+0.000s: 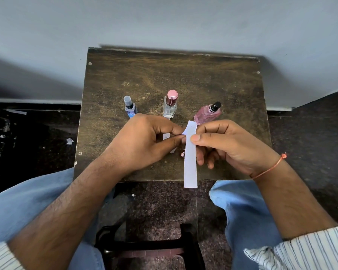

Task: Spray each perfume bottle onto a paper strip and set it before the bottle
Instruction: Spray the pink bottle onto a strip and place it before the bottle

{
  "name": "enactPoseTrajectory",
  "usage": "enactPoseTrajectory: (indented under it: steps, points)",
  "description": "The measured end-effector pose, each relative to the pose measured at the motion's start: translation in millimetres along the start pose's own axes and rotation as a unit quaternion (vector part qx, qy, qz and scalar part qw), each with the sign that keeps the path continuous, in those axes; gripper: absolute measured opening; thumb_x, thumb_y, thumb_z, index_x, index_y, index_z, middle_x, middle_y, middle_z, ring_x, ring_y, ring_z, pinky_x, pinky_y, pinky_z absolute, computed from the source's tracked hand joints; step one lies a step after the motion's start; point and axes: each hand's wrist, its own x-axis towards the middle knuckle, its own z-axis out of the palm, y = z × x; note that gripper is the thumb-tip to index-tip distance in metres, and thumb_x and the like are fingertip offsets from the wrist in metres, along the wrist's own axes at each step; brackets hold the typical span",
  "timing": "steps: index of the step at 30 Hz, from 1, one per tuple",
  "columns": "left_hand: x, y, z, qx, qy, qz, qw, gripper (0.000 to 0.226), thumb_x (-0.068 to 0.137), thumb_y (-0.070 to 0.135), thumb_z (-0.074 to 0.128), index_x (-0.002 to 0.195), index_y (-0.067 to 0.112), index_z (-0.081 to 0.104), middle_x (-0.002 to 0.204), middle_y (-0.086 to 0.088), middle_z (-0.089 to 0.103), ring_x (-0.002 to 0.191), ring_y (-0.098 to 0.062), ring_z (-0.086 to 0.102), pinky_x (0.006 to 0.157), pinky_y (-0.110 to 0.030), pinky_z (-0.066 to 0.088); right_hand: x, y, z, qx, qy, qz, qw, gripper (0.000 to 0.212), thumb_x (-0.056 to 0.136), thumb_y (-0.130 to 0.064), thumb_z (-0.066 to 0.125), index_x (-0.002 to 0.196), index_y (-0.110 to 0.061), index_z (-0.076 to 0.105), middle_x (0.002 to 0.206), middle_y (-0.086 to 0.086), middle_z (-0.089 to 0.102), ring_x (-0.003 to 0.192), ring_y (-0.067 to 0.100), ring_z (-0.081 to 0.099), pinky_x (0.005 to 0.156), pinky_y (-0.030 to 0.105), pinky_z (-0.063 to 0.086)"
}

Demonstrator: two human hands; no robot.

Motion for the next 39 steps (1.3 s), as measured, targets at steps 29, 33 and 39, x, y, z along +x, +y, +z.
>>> enactPoseTrajectory:
  steps: [29, 33, 39]
  points:
    - [1, 7, -5, -0.176, -0.067, -0.091, 0.978, 0.018, 0.095, 0.02, 0.079, 0.11, 0.014, 0.087, 0.094, 0.011, 0.086, 0.08, -0.009, 0.08, 0.072, -0.027, 0.061, 2, -5, 8, 0.048, 0.06, -0.028, 0.997, 0.013, 0.085, -0.029, 0.077, 0.081, -0.018, 0.083, 0.071, 0.01, 0.068, 0.059, 0.015, 0.058, 0.051, 0.026, 0.041]
    - [1, 12, -8, -0.246, -0.093, -0.113, 0.958, 0.023, 0.102, 0.026, 0.067, 0.108, 0.015, 0.086, 0.067, 0.016, 0.073, 0.047, 0.0, 0.049, 0.05, -0.015, 0.042, 1, -5, 4, 0.078, 0.062, -0.03, 0.995, 0.013, 0.084, -0.031, 0.084, 0.08, -0.019, 0.081, 0.068, 0.005, 0.066, 0.059, 0.014, 0.059, 0.053, 0.027, 0.041]
    - [2, 17, -10, -0.331, -0.101, -0.161, 0.924, 0.021, 0.092, 0.035, 0.071, 0.1, 0.025, 0.088, 0.076, -0.007, 0.076, 0.046, -0.006, 0.042, 0.047, -0.018, 0.037, 0, -6, 2, 0.104, 0.061, -0.029, 0.992, 0.015, 0.076, -0.035, 0.079, 0.079, -0.021, 0.081, 0.067, 0.0, 0.064, 0.057, 0.012, 0.059, 0.052, 0.025, 0.043]
